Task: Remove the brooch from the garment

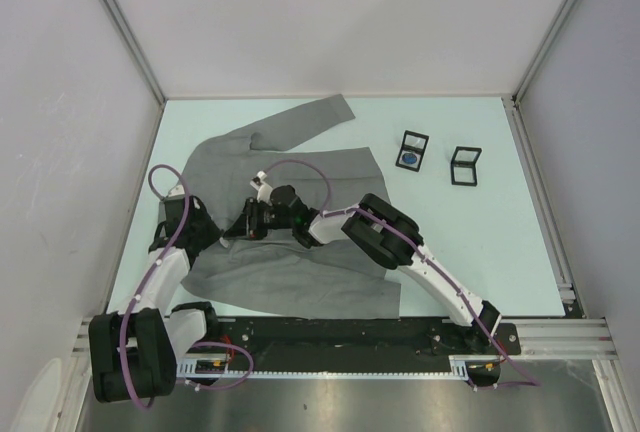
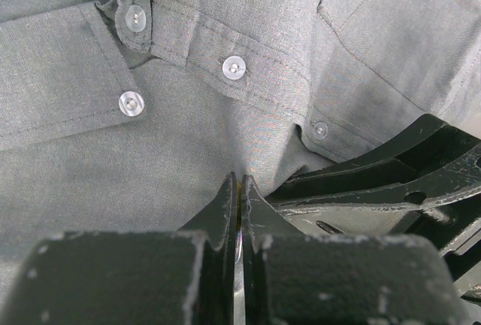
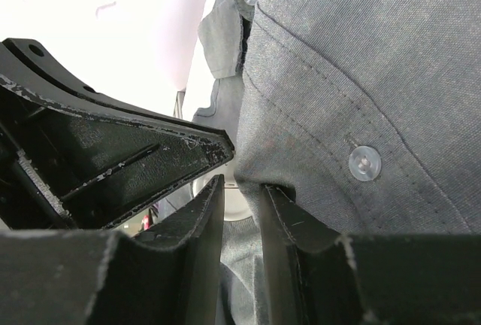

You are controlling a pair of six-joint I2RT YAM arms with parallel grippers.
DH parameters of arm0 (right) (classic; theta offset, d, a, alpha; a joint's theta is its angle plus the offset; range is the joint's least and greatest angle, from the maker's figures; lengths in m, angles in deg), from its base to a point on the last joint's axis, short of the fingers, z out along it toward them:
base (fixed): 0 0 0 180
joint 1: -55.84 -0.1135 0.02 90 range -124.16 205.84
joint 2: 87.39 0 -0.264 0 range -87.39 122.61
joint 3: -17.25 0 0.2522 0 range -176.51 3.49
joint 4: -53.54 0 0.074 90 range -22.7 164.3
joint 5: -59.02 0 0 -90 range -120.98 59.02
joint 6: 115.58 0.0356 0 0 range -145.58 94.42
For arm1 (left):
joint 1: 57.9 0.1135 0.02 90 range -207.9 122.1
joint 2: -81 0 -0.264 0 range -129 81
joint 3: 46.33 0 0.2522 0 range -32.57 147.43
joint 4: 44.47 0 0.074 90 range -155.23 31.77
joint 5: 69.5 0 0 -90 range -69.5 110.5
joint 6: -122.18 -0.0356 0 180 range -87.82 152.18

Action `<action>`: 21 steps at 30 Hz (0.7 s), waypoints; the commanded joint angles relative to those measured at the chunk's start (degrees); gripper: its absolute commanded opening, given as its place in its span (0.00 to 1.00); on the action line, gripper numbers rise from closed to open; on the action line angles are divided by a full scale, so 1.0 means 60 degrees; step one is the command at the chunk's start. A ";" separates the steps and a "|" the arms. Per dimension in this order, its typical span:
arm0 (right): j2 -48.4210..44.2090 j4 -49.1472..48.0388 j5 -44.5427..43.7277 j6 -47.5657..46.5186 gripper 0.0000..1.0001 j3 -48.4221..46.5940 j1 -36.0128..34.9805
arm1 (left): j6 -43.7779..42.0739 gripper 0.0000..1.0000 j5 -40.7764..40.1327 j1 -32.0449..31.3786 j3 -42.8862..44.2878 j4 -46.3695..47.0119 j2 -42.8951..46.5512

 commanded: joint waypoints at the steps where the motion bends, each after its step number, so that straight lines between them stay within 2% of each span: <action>1: 0.0238 0.0158 0.0060 -0.0306 0.29 -0.0386 -0.0103 | 0.0138 0.00 0.0065 0.0063 -0.0032 0.0177 0.0144; 21: 0.0062 0.1374 -0.0174 -0.1346 0.27 -0.0561 -0.0426 | 0.0665 0.00 0.0021 0.0077 -0.0017 0.0206 -0.0148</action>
